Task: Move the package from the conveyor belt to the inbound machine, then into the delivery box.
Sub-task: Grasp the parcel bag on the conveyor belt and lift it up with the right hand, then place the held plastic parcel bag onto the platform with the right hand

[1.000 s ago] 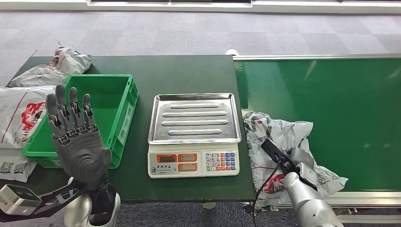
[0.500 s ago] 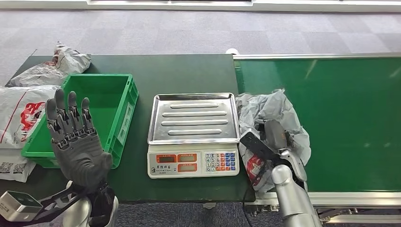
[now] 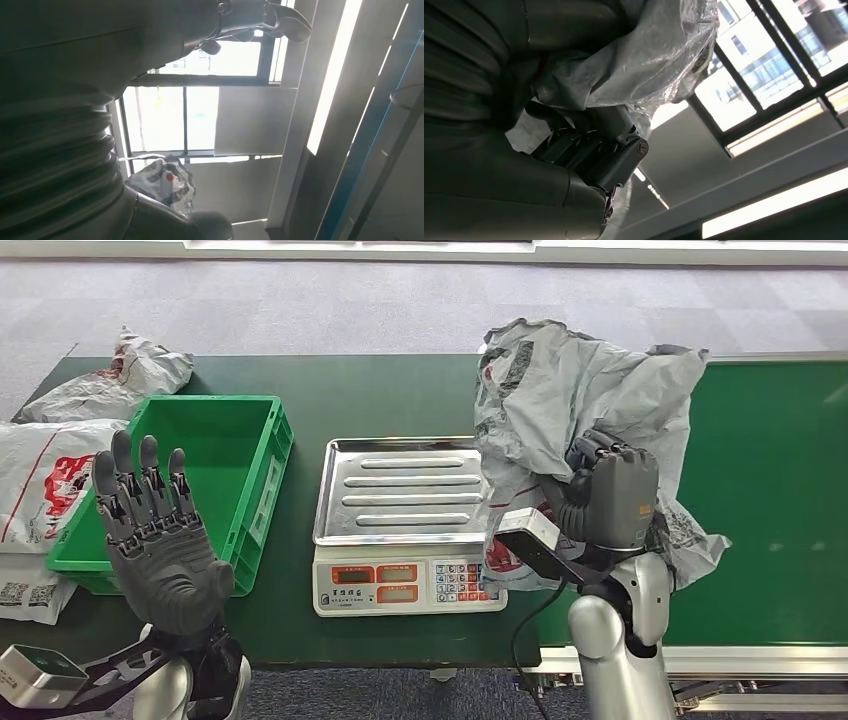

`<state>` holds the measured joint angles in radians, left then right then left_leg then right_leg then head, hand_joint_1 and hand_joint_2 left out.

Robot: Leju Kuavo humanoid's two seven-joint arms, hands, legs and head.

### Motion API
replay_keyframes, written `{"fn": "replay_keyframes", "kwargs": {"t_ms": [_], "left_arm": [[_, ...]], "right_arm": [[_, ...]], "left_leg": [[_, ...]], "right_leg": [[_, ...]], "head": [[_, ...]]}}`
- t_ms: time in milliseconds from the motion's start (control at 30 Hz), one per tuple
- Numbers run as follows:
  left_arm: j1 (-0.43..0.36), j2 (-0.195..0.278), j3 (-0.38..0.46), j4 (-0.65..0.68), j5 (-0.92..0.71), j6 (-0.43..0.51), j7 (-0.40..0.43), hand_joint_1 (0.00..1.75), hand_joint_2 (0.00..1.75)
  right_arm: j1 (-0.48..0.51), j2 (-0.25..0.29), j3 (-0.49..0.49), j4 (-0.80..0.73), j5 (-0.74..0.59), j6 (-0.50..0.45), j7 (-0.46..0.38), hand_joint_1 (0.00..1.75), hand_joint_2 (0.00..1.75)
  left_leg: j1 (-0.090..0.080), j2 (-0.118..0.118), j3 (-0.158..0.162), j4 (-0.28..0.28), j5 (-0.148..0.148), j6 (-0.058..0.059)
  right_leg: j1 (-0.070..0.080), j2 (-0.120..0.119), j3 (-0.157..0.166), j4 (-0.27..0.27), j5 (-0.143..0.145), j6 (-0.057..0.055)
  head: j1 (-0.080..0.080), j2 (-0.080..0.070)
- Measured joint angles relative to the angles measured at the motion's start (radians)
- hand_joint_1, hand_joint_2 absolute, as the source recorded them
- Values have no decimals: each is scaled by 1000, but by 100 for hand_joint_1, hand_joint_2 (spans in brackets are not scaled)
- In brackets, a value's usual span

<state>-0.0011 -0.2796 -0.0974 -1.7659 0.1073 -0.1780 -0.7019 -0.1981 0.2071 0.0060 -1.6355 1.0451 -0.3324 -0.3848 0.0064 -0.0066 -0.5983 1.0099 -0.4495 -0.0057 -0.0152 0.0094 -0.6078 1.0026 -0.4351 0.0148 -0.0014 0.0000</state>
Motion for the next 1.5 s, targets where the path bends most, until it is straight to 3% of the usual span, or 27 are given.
{"fn": "replay_keyframes", "kwargs": {"t_ms": [267,600,1100,1333,1500], "left_arm": [[-1,1,-8,5,8,16,0,0,175],[-36,1,-38,39,30,17,1,0,175],[-49,2,-52,60,35,18,1,0,175],[-83,2,-85,79,44,50,2,0,175],[-95,7,-110,93,48,59,1,0,175]], "right_arm": [[9,9,47,-65,99,-199,65,175,175],[-115,30,155,58,94,-209,90,175,175],[-160,34,190,131,79,-209,98,175,175],[-331,100,240,407,47,-237,135,175,175],[-448,137,341,656,-34,-316,208,175,175]], "left_leg": [[0,0,0,0,0,0],[0,-1,0,0,2,0],[0,-1,-1,0,1,0],[0,0,0,0,4,-1],[0,0,0,0,4,-1]], "right_leg": [[0,0,0,0,0,0],[0,-1,1,0,1,0],[0,-1,0,0,1,0],[1,0,0,1,2,-1],[1,0,0,1,3,-1]], "head": [[0,0],[0,0],[0,0],[0,0],[0,0]]}}
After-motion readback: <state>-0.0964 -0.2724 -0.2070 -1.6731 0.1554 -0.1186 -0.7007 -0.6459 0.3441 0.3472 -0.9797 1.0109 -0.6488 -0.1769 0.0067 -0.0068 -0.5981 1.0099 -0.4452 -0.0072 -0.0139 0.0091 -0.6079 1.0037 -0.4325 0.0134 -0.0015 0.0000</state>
